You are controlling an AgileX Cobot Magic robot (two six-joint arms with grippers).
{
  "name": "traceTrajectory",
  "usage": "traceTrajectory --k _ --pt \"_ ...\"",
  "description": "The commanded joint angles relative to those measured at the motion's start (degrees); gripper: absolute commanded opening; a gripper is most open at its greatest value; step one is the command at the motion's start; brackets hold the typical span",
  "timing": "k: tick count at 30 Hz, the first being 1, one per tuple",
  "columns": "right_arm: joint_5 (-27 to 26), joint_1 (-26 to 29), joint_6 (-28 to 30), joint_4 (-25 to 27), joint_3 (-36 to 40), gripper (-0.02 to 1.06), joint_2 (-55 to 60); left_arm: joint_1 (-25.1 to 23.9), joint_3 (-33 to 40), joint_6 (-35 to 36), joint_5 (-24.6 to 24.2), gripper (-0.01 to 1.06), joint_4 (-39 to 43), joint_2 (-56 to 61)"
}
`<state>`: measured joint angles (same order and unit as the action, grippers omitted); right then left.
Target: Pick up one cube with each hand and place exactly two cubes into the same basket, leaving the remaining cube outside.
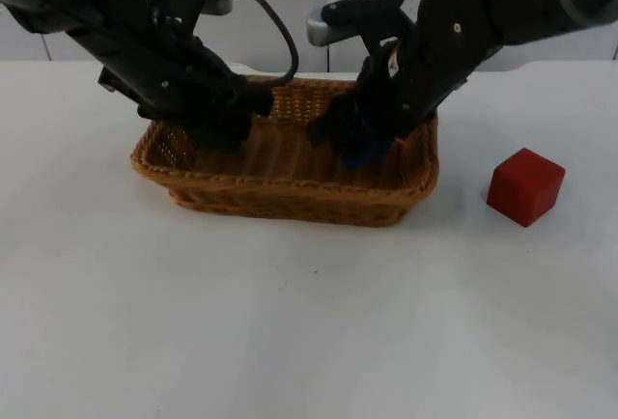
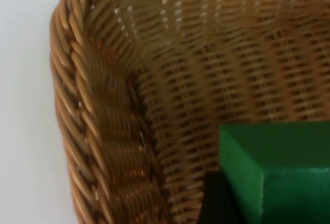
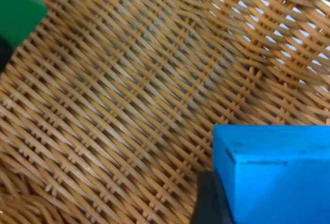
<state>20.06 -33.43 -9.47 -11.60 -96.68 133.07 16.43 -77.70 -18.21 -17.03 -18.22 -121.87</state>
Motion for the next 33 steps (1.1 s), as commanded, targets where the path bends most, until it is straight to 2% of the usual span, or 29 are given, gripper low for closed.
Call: traceTrajectory --k 1,3,6,7,9,12,13,16,17,18,19,21,24,33 --pt "-1.0 0.1 -0.1 0.0 -0.4 0.0 0.1 0.1 -0.4 0.1 1.0 0.0 -0.7 0.0" --pt "-1.0 0.1 -0.1 0.0 -0.4 0.0 0.1 0.1 -0.4 0.1 0.9 0.0 -0.7 0.0" --pt "-0.9 0.1 -0.1 0.1 -0.4 0.13 0.2 0.1 -0.4 0.1 0.8 0.0 -0.6 0.0" --pt "-0.9 0.1 -0.1 0.1 -0.4 0.13 0.2 0.1 -0.4 0.1 0.8 0.0 -0.6 0.0" --pt "-0.9 0.1 -0.1 0.1 -0.4 0.26 0.2 0.1 -0.4 0.1 0.8 0.04 -0.6 0.0" --pt "-0.9 0.1 -0.1 0.1 -0.4 0.46 0.2 0.1 -0.4 0.1 0.6 0.23 -0.6 0.0" --pt "-0.9 0.1 -0.1 0.1 -0.4 0.46 0.2 0.1 -0.4 0.1 0.6 0.23 -0.6 0.0" --pt "-0.9 0.1 -0.1 0.1 -0.4 0.62 0.2 0.1 -0.4 0.1 0.2 0.51 -0.6 0.0" --pt "-0.9 0.1 -0.1 0.1 -0.4 0.62 0.2 0.1 -0.4 0.1 0.2 0.51 -0.6 0.0" --pt "-0.8 0.1 -0.1 0.1 -0.4 0.67 0.0 0.1 -0.4 0.1 -0.3 0.66 -0.6 0.2" --pt "-0.8 0.1 -0.1 0.1 -0.4 0.7 -0.1 0.1 -0.4 0.1 -0.4 0.73 -0.6 0.4" --pt "-0.5 0.1 -0.1 0.1 -0.4 0.72 -0.8 0.1 -0.4 0.1 -0.5 0.85 -0.6 1.1" --pt "0.1 0.1 -0.1 0.0 -0.4 0.72 -1.7 0.1 -0.4 0.1 -0.6 0.91 -0.6 2.0" --pt "5.4 0.1 0.1 -0.3 -0.4 0.72 -9.4 0.1 -0.4 0.1 -3.5 0.92 -0.2 9.7"
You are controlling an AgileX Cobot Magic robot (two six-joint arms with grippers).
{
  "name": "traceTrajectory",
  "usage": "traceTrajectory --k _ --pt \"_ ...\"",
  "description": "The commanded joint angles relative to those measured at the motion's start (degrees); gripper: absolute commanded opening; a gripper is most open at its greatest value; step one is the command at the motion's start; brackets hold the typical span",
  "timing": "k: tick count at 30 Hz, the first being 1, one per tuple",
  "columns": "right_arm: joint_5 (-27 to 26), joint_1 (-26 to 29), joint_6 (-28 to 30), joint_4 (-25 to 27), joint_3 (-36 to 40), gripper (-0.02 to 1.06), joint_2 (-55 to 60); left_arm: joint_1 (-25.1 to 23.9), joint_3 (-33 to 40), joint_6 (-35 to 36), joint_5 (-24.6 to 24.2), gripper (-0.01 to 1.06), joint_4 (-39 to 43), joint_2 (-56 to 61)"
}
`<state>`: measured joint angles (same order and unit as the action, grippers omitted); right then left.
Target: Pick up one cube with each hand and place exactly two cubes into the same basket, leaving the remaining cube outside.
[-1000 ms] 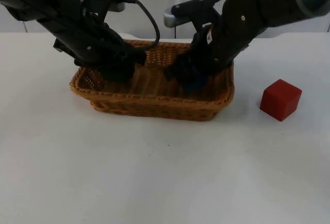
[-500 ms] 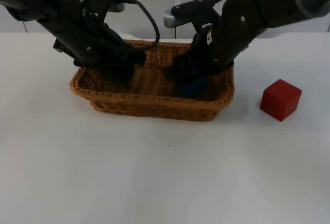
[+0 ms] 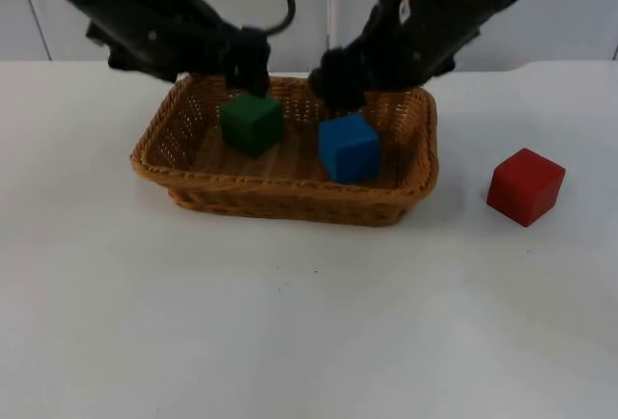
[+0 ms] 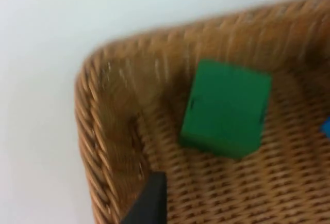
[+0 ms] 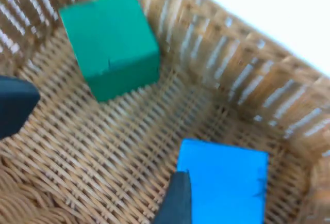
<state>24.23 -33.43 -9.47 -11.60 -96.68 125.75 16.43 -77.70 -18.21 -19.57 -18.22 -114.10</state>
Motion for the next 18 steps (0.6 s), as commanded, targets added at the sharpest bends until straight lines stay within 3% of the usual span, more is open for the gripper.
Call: traceTrajectory --k 1,5,18 --pt "2.1 0.1 0.1 -0.3 -0.4 0.72 -3.5 0.1 -0.4 0.1 -1.6 0.92 0.0 3.5" --pt "6.5 0.1 0.1 -0.3 -0.4 0.72 -9.1 0.1 -0.3 0.1 -3.7 0.92 1.4 9.5" --pt "14.1 0.1 0.1 -0.2 -0.4 0.72 -20.2 0.1 -0.3 0.1 -8.3 0.92 1.6 19.2"
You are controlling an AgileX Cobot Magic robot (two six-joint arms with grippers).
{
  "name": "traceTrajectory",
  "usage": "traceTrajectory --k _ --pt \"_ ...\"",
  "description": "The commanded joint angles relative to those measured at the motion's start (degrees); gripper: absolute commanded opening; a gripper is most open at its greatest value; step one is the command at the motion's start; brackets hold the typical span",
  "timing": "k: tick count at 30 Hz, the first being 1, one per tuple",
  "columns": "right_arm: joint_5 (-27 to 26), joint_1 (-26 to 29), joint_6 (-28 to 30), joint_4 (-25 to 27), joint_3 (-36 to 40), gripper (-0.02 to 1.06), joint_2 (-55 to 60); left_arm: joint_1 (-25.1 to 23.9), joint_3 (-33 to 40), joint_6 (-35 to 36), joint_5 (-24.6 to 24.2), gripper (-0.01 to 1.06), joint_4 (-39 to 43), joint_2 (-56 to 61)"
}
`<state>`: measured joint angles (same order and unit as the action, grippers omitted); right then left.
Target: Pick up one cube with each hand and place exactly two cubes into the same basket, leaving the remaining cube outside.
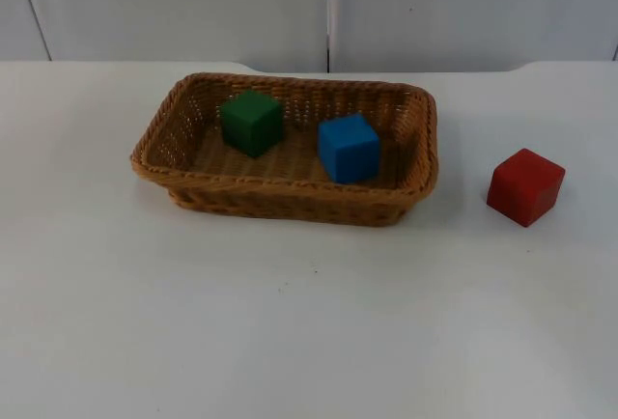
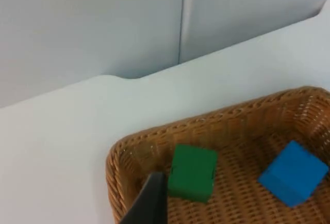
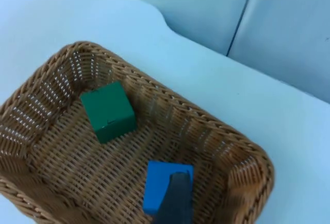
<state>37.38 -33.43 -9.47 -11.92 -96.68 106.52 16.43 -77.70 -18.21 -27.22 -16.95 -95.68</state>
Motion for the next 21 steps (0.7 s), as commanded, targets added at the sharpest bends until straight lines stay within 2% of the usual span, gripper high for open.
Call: traceTrajectory --k 1,11,21 --pt "1.5 0.1 0.1 0.3 -0.4 0.72 -1.6 0.1 -0.3 0.1 -1.4 0.92 0.3 0.8" --pt "2.5 0.1 0.1 0.5 3.6 0.72 -6.1 0.1 -0.3 0.1 -4.8 0.92 -0.4 1.7" --pt "-0.5 0.1 0.1 0.5 12.6 0.72 -12.2 0.1 -0.2 0.1 -8.3 0.92 -0.8 3.0"
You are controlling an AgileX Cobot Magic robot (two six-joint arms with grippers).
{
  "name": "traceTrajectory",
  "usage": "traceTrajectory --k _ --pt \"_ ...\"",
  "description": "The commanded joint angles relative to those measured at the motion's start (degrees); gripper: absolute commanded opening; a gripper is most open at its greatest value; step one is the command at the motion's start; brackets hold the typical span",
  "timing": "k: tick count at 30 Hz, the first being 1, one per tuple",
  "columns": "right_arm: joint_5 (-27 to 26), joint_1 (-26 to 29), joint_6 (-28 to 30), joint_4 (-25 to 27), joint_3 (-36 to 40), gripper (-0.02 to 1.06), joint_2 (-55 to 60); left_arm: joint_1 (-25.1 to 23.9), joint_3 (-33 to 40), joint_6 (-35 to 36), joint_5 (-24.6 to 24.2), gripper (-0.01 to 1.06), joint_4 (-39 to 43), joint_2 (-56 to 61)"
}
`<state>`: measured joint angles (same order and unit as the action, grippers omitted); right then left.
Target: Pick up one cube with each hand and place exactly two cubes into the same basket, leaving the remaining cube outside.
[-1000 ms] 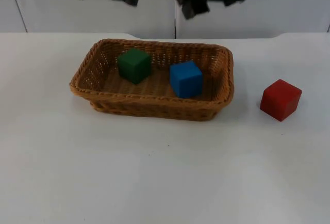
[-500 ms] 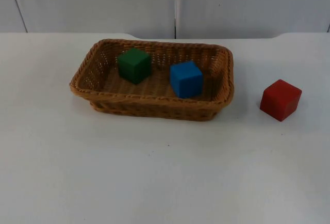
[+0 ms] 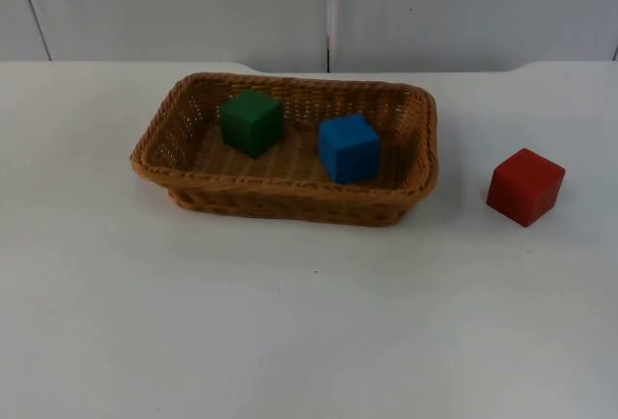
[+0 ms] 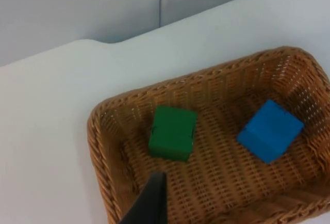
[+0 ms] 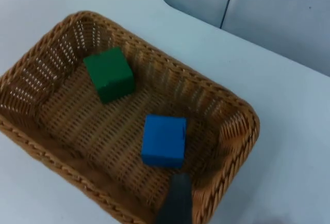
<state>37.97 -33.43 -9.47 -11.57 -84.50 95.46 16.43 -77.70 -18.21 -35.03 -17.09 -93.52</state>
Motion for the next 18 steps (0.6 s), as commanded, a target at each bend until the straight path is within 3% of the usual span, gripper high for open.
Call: traceTrajectory --k 1,18 --pt "-1.3 0.1 0.1 0.2 1.4 0.72 -1.8 0.1 -0.2 0.1 -0.6 0.92 -0.8 1.0" --pt "-2.8 0.1 0.1 0.2 11.5 0.72 -11.7 0.1 11.2 0.1 1.5 0.92 -1.7 14.9"
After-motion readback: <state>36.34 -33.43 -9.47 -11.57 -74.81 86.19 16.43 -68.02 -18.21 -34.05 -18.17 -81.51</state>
